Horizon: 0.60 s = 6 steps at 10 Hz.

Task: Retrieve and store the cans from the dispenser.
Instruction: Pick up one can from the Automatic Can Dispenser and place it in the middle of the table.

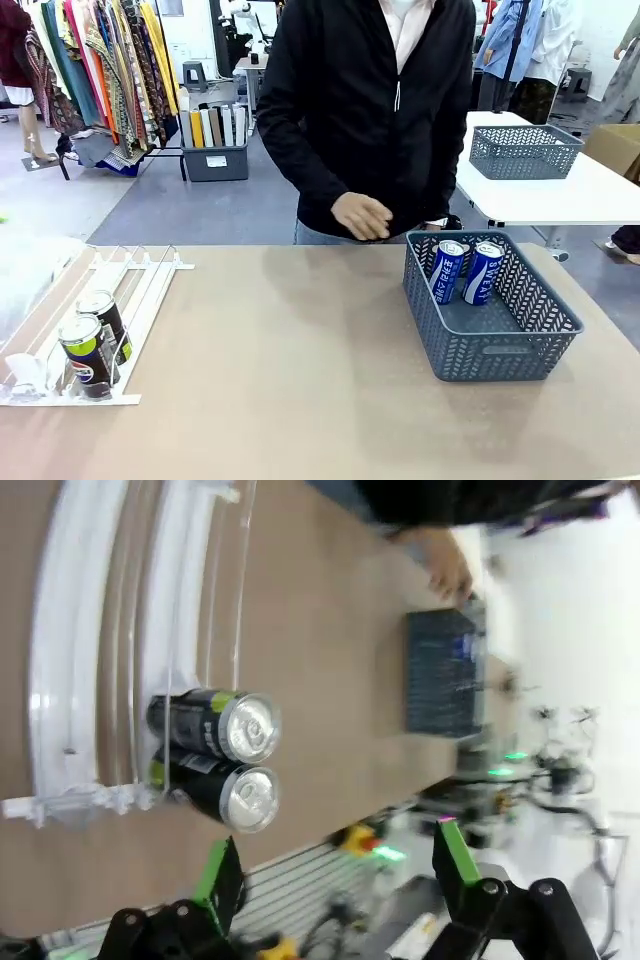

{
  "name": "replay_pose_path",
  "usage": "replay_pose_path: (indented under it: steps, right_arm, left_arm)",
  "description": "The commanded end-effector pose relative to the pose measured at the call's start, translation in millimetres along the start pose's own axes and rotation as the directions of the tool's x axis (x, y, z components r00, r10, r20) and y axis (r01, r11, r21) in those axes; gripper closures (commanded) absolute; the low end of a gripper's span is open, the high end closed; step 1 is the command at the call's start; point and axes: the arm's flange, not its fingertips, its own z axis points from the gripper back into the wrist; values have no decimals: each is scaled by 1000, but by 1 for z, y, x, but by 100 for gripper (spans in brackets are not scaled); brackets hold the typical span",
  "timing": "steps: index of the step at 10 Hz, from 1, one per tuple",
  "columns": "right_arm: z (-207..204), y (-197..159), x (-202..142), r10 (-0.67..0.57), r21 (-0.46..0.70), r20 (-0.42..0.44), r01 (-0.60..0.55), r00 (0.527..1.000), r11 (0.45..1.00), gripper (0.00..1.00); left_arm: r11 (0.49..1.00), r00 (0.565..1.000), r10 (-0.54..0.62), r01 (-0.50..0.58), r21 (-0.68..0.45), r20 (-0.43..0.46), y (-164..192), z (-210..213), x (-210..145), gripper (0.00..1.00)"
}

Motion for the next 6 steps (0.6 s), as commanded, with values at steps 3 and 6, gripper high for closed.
replay_pose_path:
  steps: [3, 6]
  right_arm:
    - [-2, 3, 3, 18, 27, 16, -18, 1000, 999, 0]
    - [-2, 3, 3, 18, 27, 16, -18, 1000, 999, 0]
  left_arm:
    - [671, 918, -203, 383, 635, -340, -84, -66, -31, 0]
    - [581, 919, -112, 368, 726, -377, -103, -96, -29, 0]
